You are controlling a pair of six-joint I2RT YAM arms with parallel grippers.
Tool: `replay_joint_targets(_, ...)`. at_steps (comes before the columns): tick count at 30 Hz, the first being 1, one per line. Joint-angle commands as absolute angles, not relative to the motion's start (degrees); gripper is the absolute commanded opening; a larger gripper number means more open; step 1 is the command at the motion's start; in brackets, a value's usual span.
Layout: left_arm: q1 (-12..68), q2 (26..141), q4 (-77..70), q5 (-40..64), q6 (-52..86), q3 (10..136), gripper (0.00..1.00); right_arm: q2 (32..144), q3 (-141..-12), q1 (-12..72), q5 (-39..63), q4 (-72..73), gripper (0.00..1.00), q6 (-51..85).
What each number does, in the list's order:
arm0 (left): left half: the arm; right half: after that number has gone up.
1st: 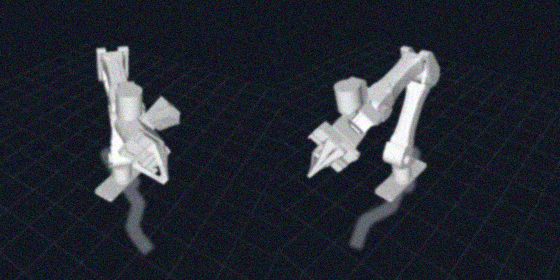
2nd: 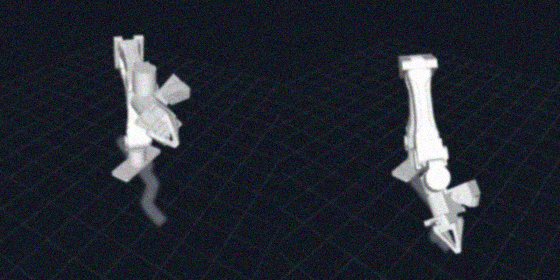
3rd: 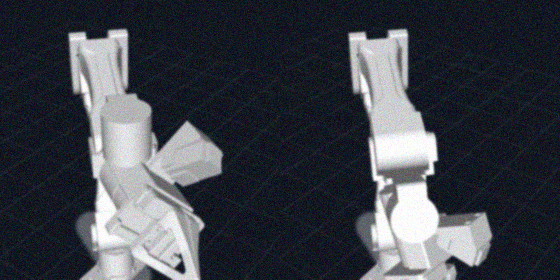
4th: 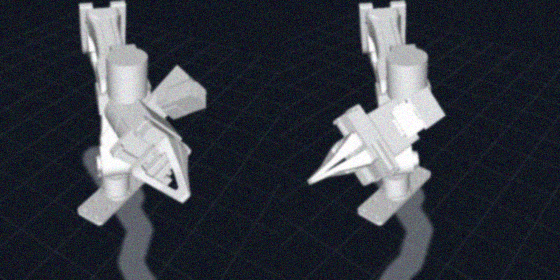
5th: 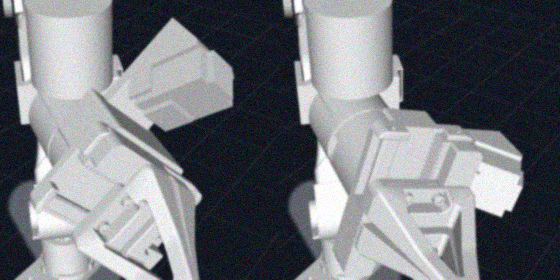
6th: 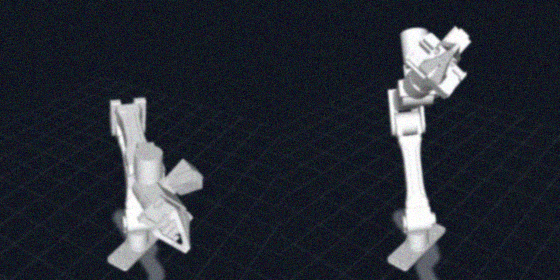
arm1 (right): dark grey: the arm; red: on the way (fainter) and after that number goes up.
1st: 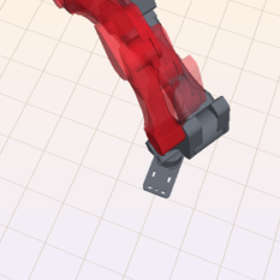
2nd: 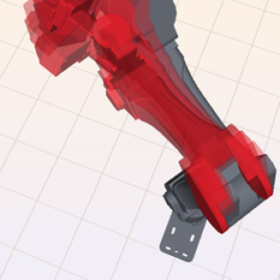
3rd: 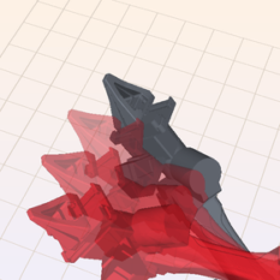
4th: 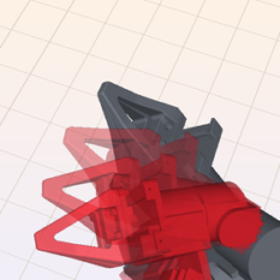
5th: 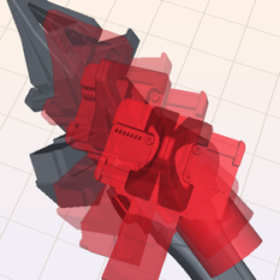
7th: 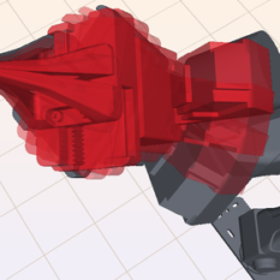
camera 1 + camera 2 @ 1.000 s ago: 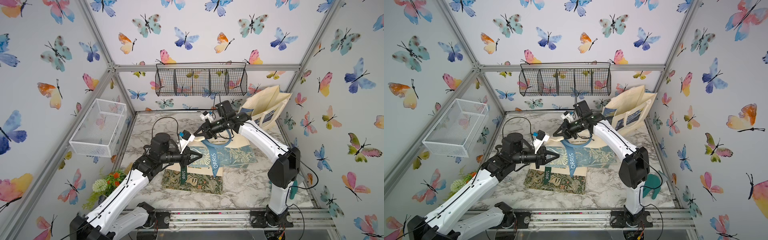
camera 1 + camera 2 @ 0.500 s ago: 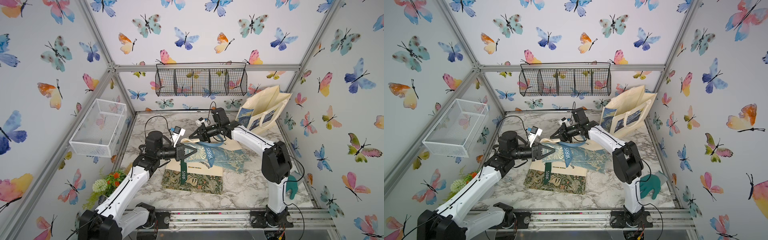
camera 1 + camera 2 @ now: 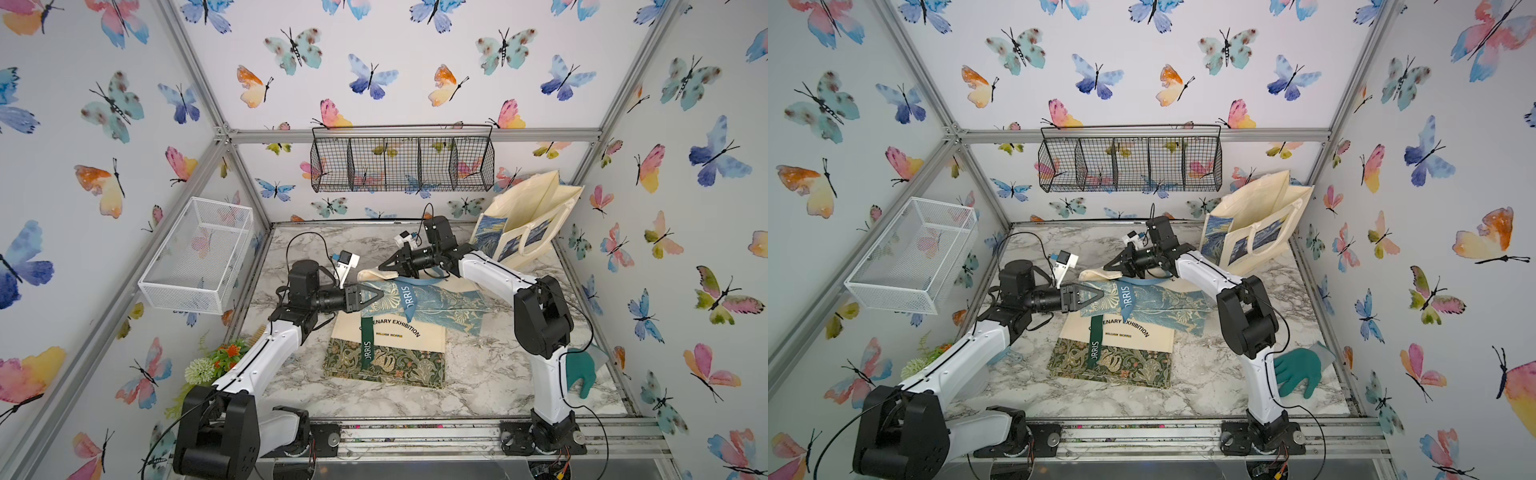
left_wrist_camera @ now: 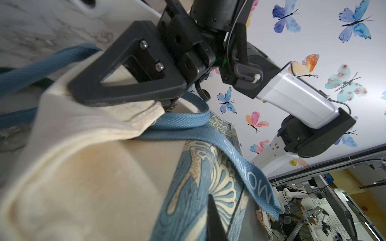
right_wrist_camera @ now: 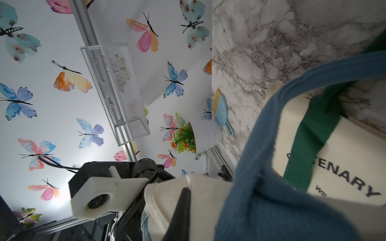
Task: Put away the canvas bag
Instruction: Place the canvas bag at the center of the board.
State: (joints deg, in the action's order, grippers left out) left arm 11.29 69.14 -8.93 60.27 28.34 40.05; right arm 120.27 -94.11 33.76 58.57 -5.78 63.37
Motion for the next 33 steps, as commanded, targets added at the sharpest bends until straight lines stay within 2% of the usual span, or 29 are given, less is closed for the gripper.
replay_joint_targets(1,7.1,65.0,-13.6,49.0,26.6,36.4,0.00,122.2,-86.2,31.1,53.5,-7.2,0.02,61.0)
replay_joint_targets(7,6.6,62.7,-8.7,40.4,28.9,31.9,0.00,120.3,-79.9,31.2,54.7,-5.0,0.02,60.4)
replay_joint_targets(14,4.4,60.4,1.0,25.9,28.4,32.4,0.00,120.9,-78.4,31.5,56.1,-3.3,0.02,60.5)
replay_joint_targets(17,2.0,62.1,3.0,24.5,28.9,32.6,0.00,122.0,-79.2,31.6,56.6,-3.7,0.02,60.7)
replay_joint_targets(19,0.7,62.6,3.9,23.4,29.1,32.4,0.07,122.4,-79.2,31.6,56.9,-3.7,0.03,61.1)
replay_joint_targets(23,-0.4,61.8,4.2,21.6,29.6,31.1,0.25,122.8,-78.7,31.6,57.7,-3.0,0.17,61.3)
replay_joint_targets(26,-0.7,62.0,4.3,21.7,29.9,30.3,0.51,123.6,-79.2,31.6,60.8,-1.3,0.32,61.0)
replay_joint_targets(27,-0.7,62.1,4.4,22.2,29.9,30.2,0.54,123.6,-79.7,31.6,62.3,-0.2,0.36,60.7)
replay_joint_targets(31,-0.8,59.4,4.4,22.4,30.2,30.7,0.55,122.3,-85.0,31.6,64.6,-0.4,0.53,57.3)
replay_joint_targets(33,-0.7,58.4,4.6,21.4,29.7,31.6,0.55,122.0,-88.8,31.5,65.6,-3.2,0.56,54.9)
